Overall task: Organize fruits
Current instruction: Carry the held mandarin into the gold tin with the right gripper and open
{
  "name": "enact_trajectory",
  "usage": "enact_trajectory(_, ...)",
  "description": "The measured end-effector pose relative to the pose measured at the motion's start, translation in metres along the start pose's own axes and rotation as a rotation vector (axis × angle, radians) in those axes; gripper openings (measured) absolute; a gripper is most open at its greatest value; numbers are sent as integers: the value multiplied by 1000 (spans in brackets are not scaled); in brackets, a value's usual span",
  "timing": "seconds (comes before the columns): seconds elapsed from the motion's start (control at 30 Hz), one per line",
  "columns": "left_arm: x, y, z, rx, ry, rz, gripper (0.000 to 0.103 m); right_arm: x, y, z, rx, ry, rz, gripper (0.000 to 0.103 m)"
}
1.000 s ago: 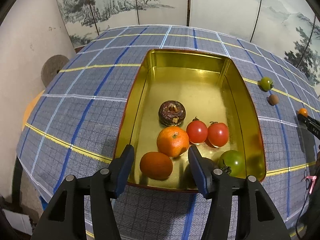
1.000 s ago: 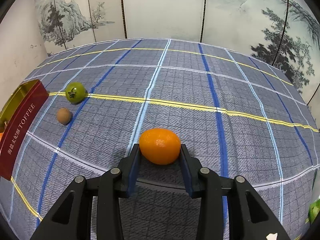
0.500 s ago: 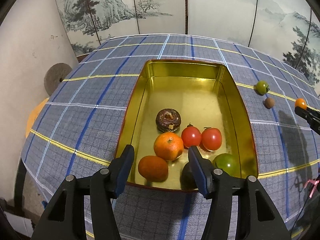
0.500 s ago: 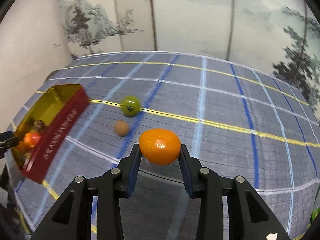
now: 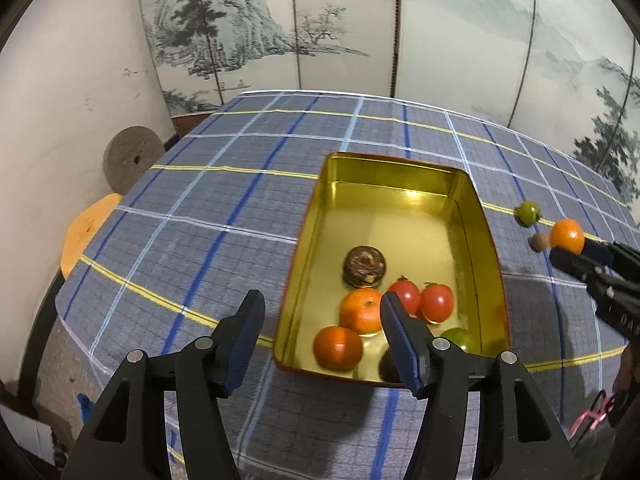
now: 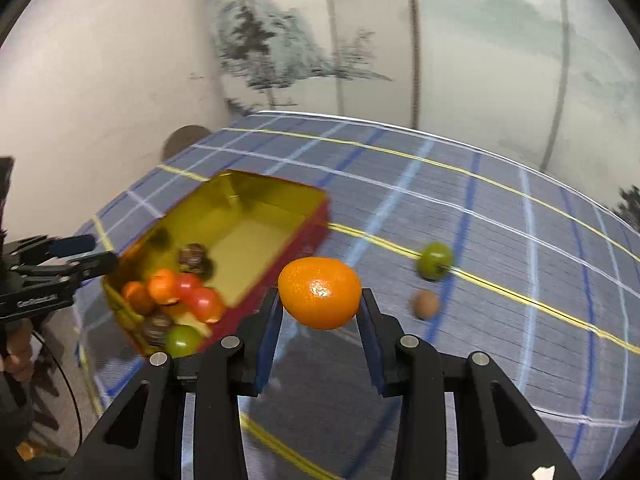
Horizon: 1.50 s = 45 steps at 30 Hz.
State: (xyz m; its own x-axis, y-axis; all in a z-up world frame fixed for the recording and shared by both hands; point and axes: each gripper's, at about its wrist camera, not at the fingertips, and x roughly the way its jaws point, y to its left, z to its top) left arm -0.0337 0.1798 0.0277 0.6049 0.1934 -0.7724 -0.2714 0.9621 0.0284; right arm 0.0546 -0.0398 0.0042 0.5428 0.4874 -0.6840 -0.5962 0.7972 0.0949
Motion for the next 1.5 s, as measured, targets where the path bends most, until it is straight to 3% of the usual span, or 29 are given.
enact_trajectory(0.3, 1, 22, -6, -42, 7, 32, 61, 27, 64, 6, -99, 43, 106, 35)
enact_trajectory(0.53, 5, 36, -12, -75, 26, 33, 61, 51, 92, 1, -147, 94, 131, 35)
enact_trajectory(1.5, 9, 80, -32, -174, 50, 50, 61, 76, 112, -6, -182, 141, 106, 38)
